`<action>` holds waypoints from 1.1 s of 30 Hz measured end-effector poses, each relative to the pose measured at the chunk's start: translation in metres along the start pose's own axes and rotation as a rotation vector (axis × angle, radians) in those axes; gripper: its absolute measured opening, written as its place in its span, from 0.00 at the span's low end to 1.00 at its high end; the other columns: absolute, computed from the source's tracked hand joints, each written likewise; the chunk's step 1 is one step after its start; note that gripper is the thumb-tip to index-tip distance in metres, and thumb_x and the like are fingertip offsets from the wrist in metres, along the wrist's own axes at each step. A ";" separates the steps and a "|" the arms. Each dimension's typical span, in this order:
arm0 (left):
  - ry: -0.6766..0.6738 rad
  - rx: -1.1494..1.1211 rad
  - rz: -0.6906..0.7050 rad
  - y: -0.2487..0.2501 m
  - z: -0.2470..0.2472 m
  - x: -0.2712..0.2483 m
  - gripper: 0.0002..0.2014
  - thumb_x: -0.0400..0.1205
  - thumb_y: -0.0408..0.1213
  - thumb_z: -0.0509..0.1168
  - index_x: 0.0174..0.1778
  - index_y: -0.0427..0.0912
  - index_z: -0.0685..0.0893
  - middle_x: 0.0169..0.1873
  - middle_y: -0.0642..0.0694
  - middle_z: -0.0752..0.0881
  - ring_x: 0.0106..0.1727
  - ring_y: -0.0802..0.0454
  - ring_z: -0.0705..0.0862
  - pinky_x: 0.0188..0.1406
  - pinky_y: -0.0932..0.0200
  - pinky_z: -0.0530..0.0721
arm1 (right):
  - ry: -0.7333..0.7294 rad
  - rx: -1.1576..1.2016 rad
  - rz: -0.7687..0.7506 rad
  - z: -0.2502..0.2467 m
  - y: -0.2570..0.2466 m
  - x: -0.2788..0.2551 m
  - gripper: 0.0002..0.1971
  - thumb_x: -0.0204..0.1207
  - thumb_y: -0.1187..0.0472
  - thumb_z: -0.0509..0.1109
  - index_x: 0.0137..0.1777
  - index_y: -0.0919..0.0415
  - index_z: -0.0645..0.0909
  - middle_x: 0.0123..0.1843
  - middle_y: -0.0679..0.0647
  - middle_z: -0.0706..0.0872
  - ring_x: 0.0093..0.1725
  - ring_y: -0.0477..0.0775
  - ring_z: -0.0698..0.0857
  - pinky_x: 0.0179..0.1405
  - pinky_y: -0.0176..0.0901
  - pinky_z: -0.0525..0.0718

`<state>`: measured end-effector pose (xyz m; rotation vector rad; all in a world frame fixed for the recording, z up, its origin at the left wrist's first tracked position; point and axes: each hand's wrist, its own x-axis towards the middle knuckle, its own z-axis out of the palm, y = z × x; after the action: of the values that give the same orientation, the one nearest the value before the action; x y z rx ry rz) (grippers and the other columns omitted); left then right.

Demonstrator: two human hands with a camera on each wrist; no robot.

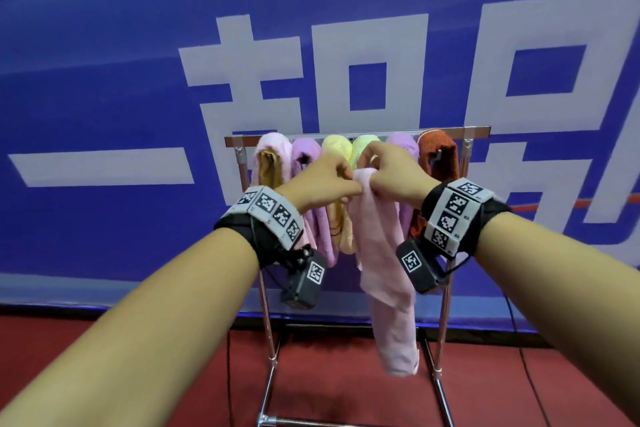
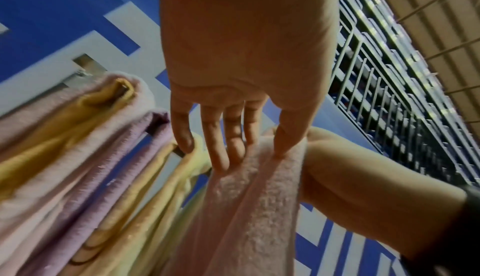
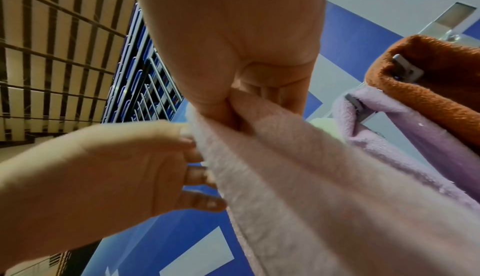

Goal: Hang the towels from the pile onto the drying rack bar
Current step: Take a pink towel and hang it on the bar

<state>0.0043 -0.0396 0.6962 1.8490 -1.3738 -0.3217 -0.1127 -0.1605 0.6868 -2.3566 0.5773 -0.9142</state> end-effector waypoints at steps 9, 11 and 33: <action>0.043 0.222 0.087 0.011 0.027 0.005 0.18 0.70 0.45 0.76 0.49 0.45 0.77 0.42 0.53 0.83 0.44 0.52 0.81 0.38 0.57 0.78 | -0.077 -0.081 0.029 -0.012 0.006 -0.003 0.10 0.68 0.64 0.73 0.47 0.59 0.77 0.37 0.52 0.85 0.35 0.51 0.79 0.33 0.40 0.74; 0.149 0.424 0.139 0.016 0.029 0.007 0.11 0.76 0.44 0.71 0.44 0.44 0.76 0.41 0.50 0.81 0.45 0.47 0.79 0.37 0.54 0.74 | -0.117 -0.081 -0.005 -0.012 0.005 -0.004 0.12 0.69 0.61 0.75 0.49 0.62 0.77 0.40 0.55 0.85 0.37 0.51 0.79 0.36 0.43 0.77; 0.372 0.485 0.061 -0.003 -0.052 0.005 0.16 0.71 0.25 0.57 0.39 0.52 0.82 0.43 0.49 0.87 0.50 0.44 0.82 0.44 0.56 0.77 | 0.030 -0.066 0.031 -0.002 0.038 0.000 0.12 0.71 0.70 0.65 0.49 0.55 0.84 0.39 0.50 0.84 0.44 0.52 0.79 0.42 0.40 0.70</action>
<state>0.0402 -0.0210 0.7295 2.1093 -1.3129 0.4079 -0.1212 -0.1899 0.6642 -2.3890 0.6632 -0.9315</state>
